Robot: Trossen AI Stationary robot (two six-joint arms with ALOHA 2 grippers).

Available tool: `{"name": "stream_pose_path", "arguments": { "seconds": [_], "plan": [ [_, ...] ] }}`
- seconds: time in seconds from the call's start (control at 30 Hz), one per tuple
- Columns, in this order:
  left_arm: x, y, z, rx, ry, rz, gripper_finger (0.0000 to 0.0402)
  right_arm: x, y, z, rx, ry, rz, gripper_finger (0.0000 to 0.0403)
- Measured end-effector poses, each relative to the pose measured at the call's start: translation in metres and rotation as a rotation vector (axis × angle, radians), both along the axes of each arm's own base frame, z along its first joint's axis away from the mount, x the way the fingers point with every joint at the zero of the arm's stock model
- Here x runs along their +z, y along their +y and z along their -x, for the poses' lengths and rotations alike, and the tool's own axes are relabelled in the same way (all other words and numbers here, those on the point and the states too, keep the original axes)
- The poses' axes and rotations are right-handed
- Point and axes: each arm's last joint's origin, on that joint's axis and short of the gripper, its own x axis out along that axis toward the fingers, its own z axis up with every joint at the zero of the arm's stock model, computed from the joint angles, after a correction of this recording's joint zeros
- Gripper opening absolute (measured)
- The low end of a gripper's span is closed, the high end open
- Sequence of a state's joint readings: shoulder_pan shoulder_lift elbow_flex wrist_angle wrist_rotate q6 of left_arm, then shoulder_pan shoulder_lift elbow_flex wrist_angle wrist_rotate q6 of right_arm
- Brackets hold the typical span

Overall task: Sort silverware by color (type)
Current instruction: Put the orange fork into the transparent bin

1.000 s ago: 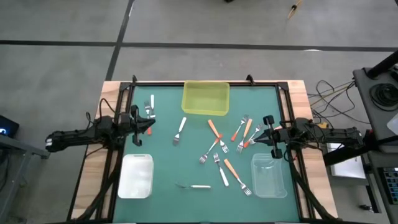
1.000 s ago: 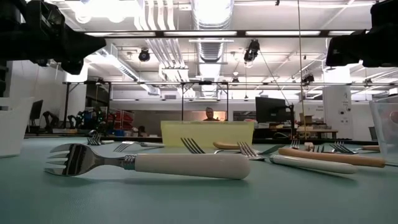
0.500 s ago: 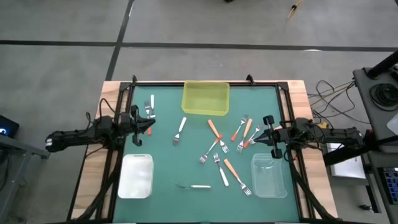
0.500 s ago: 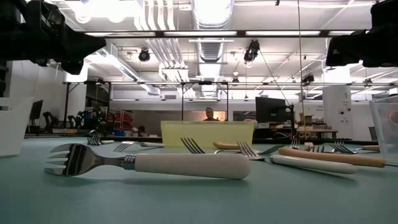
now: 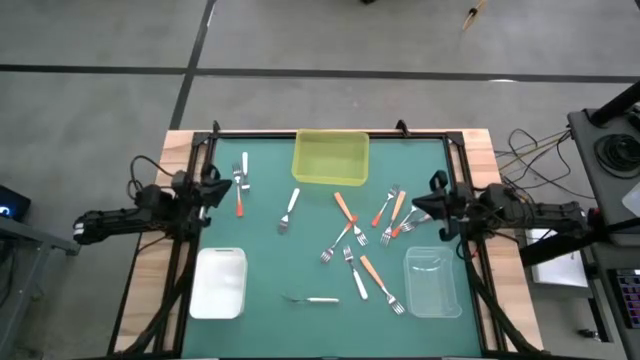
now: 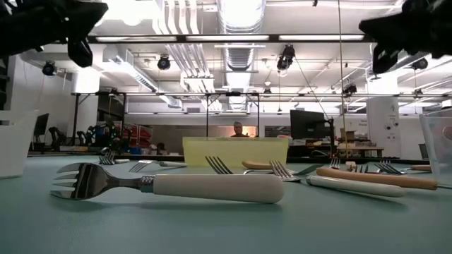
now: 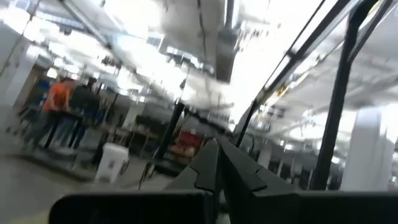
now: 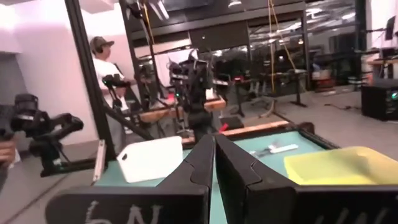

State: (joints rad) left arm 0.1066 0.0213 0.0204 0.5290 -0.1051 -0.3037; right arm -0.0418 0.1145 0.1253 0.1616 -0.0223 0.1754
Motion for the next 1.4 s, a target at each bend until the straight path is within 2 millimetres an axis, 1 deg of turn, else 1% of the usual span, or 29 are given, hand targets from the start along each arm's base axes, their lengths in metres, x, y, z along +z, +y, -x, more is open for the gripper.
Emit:
{"name": "stream_pose_path", "arguments": {
  "seconds": [0.07, 0.23, 0.4, 0.47, 0.63, 0.73, 0.83, 0.9, 1.0, 1.03, 1.13, 1.23, 1.27, 1.4],
  "plan": [
    [0.002, 0.0, 0.001, -0.003, -0.027, 0.001, 0.0, 0.01, 0.0, -0.002, 0.004, 0.019, -0.028, 0.0009],
    [0.001, 0.0, 0.0, -0.031, -0.022, 0.038, 0.0, 0.036, -0.001, -0.011, -0.015, 0.092, -0.092, 0.0009],
    [0.001, 0.0, -0.005, -0.056, -0.01, 0.07, 0.0, 0.051, -0.003, -0.034, -0.047, 0.237, -0.139, 0.0009],
    [0.0, 0.0, -0.007, -0.056, 0.0, 0.072, 0.0, 0.054, -0.004, -0.044, -0.066, 0.29, -0.158, 0.0009],
    [-0.004, 0.001, -0.013, -0.054, 0.052, 0.079, 0.0, 0.063, -0.005, -0.062, -0.097, 0.354, -0.221, 0.0009],
    [-0.007, 0.002, -0.018, -0.053, 0.091, 0.085, 0.0, 0.065, -0.006, -0.072, -0.104, 0.391, -0.261, 0.0009],
    [-0.007, 0.002, -0.02, -0.049, 0.095, 0.089, 0.0, 0.063, -0.007, -0.082, -0.122, 0.444, -0.299, 0.0009],
    [-0.004, 0.003, -0.02, -0.006, 0.067, 0.089, 0.0, 0.058, -0.007, -0.089, -0.132, 0.485, -0.323, 0.0009],
    [0.01, 0.004, -0.019, 0.059, 0.066, 0.01, 0.0, 0.063, -0.01, -0.101, -0.146, 0.475, -0.358, 0.0009],
    [0.016, 0.004, -0.02, 0.069, 0.075, -0.017, 0.0, 0.062, -0.012, -0.105, -0.155, 0.492, -0.365, 0.0009],
    [0.03, 0.004, -0.023, 0.101, 0.16, -0.09, 0.0, 0.059, -0.015, -0.117, -0.175, 0.538, -0.371, 0.0009],
    [0.045, 0.004, -0.026, 0.13, 0.313, -0.168, 0.0, 0.061, -0.02, -0.129, -0.193, 0.549, -0.376, 0.0009],
    [0.048, 0.004, -0.027, 0.134, 0.38, -0.192, 0.0, 0.064, -0.021, -0.134, -0.197, 0.545, -0.377, 0.0009],
    [0.054, 0.005, -0.032, 0.129, 0.614, -0.262, 0.0, 0.06, -0.028, -0.149, -0.231, 0.631, -0.385, 0.0009]
  ]
}}
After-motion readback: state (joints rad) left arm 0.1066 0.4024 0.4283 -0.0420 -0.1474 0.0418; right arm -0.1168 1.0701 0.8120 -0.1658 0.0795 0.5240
